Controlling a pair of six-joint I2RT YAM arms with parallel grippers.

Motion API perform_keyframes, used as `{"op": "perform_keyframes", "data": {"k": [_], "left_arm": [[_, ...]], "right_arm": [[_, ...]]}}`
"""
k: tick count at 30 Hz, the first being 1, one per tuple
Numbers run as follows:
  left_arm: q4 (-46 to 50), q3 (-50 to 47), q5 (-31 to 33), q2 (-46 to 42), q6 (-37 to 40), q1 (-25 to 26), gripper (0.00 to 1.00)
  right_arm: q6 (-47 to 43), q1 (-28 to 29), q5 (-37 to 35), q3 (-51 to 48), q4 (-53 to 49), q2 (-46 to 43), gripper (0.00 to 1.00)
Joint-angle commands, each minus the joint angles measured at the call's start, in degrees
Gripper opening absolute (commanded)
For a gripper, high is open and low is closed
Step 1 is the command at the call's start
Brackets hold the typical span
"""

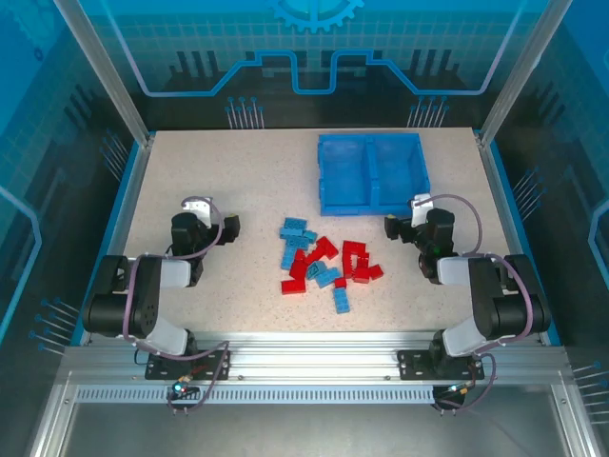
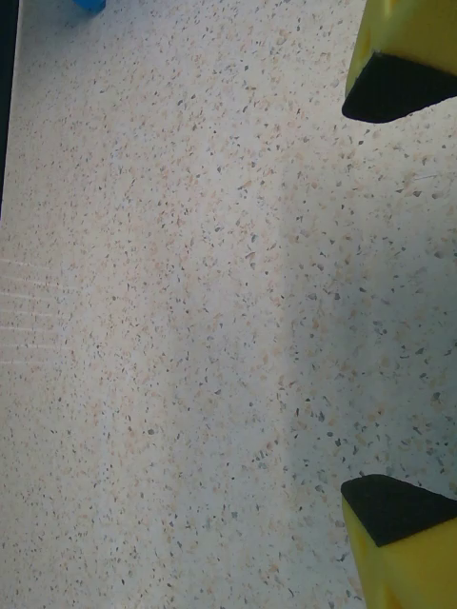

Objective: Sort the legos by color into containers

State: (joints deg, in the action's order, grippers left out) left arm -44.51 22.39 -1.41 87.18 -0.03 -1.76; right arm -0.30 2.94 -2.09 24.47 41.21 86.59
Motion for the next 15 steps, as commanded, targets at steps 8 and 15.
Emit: {"op": "perform_keyframes", "data": {"k": [8,15], "left_arm": [[-2.14,0.82,-1.20,-0.04,-0.23,0.05,0.99],[-2.16,0.81,-1.23,0.01,-0.23,-0.01,0.99]], "right_arm": [[-0.43,0.09,0.33,0.75,1.15,-0.37,1.00],[-0.40,-0.02,0.59,0.76,1.15,-0.37,1.00]]}}
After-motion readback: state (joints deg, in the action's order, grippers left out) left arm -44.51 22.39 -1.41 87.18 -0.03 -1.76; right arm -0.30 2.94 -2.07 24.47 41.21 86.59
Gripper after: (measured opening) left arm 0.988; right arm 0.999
